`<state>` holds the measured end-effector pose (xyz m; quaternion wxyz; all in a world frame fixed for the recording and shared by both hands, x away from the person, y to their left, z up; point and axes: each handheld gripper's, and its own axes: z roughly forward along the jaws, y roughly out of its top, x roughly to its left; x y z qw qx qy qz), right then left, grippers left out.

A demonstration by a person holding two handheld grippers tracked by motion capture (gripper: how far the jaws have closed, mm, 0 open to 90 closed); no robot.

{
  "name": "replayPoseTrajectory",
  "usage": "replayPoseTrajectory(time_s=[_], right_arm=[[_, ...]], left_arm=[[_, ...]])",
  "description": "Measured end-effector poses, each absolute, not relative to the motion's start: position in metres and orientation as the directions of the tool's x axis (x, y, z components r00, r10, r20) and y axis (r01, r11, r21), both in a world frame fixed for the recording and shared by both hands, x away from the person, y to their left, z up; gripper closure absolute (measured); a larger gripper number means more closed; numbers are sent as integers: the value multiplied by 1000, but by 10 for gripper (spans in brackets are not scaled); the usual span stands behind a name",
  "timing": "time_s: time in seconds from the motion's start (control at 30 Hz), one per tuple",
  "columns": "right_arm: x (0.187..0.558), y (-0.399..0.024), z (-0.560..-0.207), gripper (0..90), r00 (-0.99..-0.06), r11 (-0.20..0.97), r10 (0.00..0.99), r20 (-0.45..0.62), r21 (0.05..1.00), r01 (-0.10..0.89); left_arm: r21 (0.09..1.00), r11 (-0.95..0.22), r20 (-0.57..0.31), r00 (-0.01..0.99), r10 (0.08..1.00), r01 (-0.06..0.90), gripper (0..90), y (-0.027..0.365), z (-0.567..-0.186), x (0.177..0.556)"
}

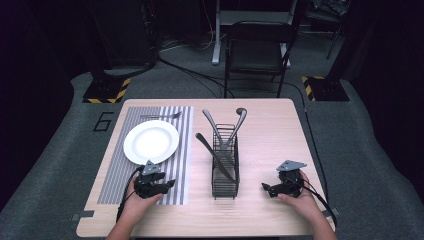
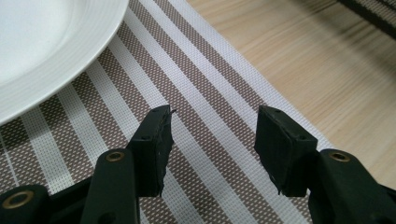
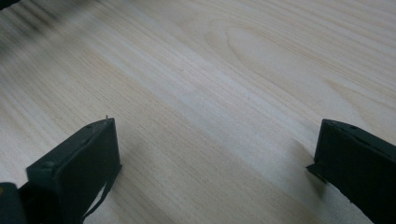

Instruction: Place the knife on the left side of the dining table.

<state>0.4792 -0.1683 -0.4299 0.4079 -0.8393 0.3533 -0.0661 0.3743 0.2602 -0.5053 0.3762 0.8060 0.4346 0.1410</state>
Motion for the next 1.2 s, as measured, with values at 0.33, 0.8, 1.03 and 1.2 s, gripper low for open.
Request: replayPoseTrajectory(time_s=[0.33,0.8,1.03,1.2], right_arm=[[479,-168,-430,0,741,-417,-647,-178,-731,-539],[479,-168,-430,0,742,-417,-647,-177,-732,-538],[479,-168,-430,0,742,-417,-647,-177,-732,-539],[479,-168,-430,0,741,-417,-648,-177,-732,-539]], left_arm=[[732,-297,-136,559,818,613,518,256,-483,370],[727,-287,-166,565,808,624,553,246,-456,375],[750,-268,-184,580,794,605,547,238,-437,380],[754,-267,-183,582,793,600,548,235,-431,381]])
